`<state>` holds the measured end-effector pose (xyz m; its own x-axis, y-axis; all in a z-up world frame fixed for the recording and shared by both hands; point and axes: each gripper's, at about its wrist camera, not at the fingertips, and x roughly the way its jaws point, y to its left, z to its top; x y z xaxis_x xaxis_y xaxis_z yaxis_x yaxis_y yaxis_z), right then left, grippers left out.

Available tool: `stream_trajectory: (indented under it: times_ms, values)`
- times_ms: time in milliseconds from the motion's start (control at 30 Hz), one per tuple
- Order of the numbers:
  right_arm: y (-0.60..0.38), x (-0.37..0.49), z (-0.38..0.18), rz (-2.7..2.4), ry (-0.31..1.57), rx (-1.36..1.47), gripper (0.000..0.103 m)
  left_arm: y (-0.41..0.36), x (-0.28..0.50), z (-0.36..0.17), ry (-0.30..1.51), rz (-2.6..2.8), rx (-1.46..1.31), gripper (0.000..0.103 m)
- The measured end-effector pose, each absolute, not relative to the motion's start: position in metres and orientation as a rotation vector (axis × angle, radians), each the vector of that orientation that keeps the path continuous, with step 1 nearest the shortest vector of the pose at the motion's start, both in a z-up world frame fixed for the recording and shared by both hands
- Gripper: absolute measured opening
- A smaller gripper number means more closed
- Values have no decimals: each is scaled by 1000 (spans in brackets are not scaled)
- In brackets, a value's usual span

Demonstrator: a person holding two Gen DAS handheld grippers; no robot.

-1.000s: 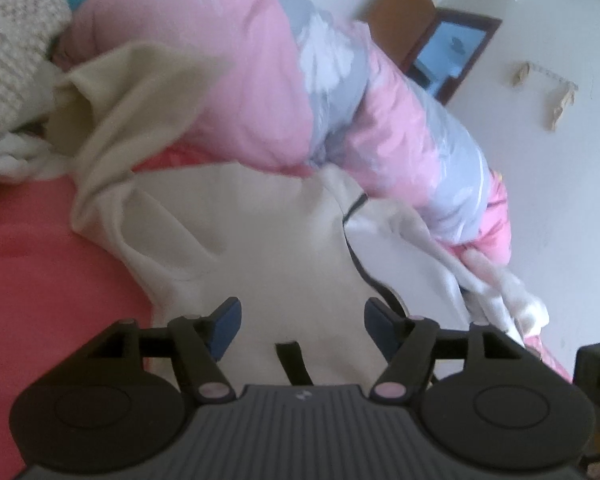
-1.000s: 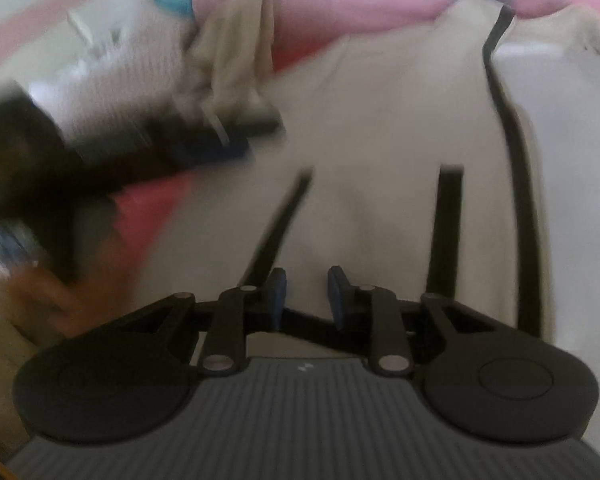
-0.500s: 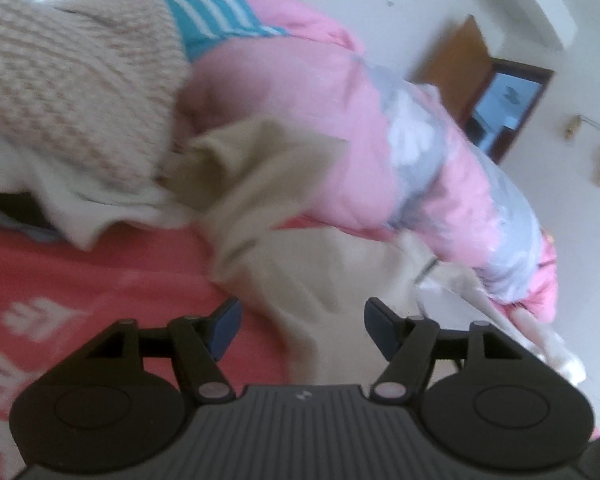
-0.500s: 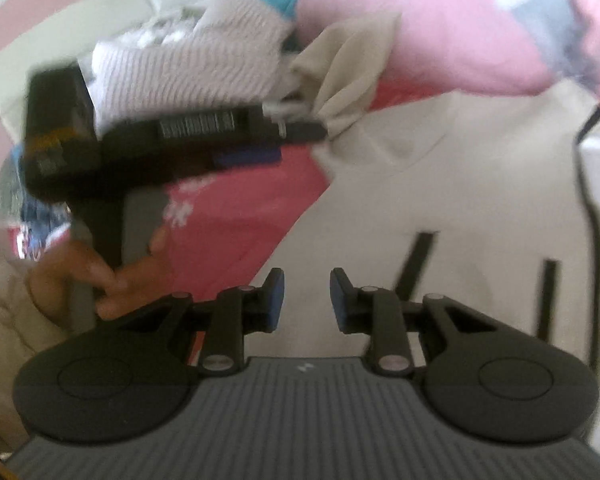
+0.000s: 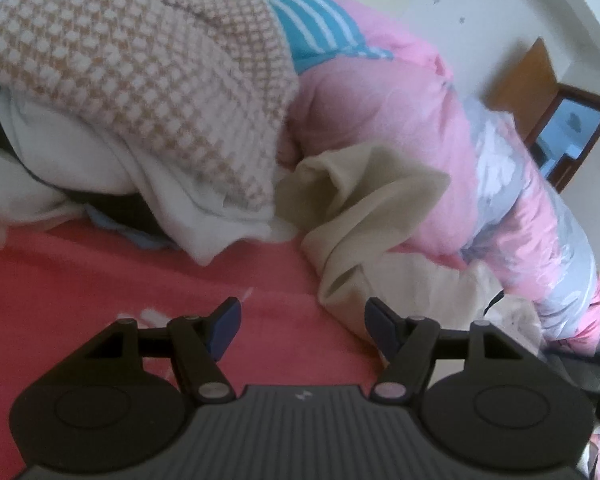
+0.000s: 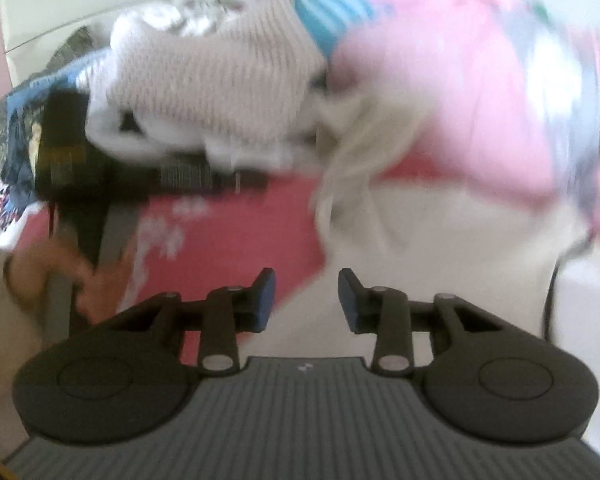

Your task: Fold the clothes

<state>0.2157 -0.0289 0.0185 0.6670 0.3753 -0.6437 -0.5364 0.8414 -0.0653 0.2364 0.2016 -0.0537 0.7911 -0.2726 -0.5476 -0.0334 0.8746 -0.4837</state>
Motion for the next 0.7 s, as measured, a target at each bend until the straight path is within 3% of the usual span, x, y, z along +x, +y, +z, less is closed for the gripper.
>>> stream_trajectory:
  times_ms: [233, 700]
  values:
    - [35, 287, 32, 574, 473, -596, 55, 196, 245, -60, 703, -111, -480, 70]
    - [132, 404, -47, 585, 520, -1142, 58, 197, 255, -64, 742, -89, -491, 69]
